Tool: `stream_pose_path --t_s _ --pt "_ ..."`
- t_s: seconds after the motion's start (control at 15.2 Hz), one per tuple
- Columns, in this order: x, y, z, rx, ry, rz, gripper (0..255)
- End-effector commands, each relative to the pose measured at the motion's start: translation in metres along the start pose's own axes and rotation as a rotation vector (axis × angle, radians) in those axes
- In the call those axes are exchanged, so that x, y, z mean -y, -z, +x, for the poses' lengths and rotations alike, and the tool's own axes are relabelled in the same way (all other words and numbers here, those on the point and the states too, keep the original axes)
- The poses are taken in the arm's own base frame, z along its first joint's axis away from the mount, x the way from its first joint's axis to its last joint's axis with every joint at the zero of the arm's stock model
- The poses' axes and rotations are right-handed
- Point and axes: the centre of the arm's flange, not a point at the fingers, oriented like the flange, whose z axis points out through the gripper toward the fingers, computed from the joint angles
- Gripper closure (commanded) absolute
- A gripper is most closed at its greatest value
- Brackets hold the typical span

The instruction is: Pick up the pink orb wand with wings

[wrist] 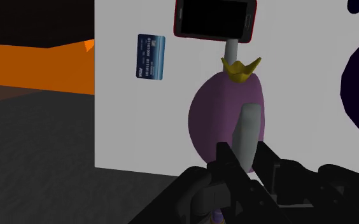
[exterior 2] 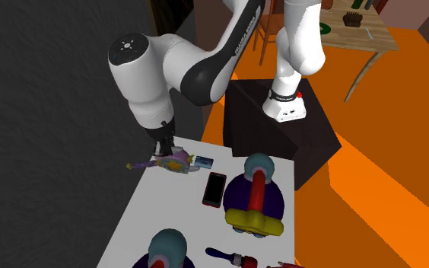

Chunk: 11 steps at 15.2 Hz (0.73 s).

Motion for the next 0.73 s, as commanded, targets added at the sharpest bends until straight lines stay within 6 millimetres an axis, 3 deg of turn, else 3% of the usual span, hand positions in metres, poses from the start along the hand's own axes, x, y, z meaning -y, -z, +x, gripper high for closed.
stream_pose_path --t_s 0.0,0.53,0.66 --pt "-0.001 0.011 0.0 0.0 0.0 0.0 255" --pt "-0.003 0.053 0.0 0.0 0.0 0.0 255" --pt "-0.003 0.054 0.0 0.0 0.0 0.0 255"
